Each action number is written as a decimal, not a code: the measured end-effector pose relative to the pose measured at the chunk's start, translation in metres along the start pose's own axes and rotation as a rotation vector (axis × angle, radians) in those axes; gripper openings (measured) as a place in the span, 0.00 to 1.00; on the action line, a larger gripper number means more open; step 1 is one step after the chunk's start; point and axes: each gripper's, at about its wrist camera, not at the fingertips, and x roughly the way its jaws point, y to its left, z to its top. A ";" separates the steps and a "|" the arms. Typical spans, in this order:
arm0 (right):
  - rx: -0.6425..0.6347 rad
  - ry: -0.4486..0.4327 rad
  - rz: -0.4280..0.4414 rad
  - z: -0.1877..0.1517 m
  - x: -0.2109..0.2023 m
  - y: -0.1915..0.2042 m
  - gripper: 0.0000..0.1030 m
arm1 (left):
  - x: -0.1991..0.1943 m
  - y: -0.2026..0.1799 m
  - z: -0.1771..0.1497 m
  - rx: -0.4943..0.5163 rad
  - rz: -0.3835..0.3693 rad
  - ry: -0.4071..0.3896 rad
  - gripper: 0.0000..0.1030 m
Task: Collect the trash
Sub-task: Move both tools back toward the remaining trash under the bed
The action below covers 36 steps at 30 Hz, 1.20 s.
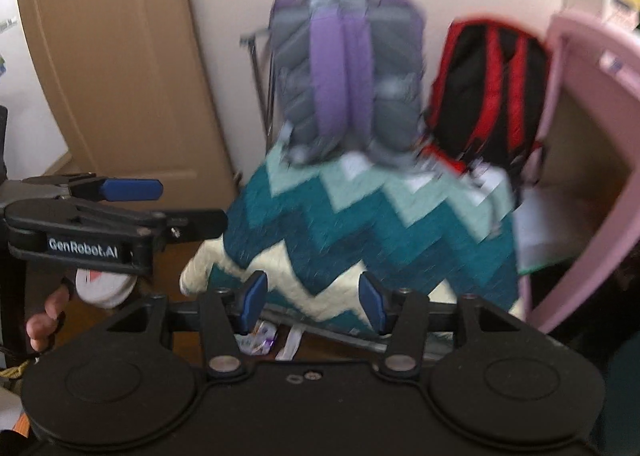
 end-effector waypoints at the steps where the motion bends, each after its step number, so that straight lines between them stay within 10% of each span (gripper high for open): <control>1: 0.003 0.023 0.016 -0.003 0.016 0.002 0.49 | 0.008 0.011 -0.006 -0.017 0.011 0.018 0.99; 18: 0.078 0.396 0.139 -0.124 0.283 0.005 0.49 | 0.205 0.153 -0.154 -0.140 0.135 0.395 0.99; 36: -0.127 0.698 0.177 -0.271 0.466 0.011 0.48 | 0.378 0.188 -0.303 -0.072 0.114 0.707 0.98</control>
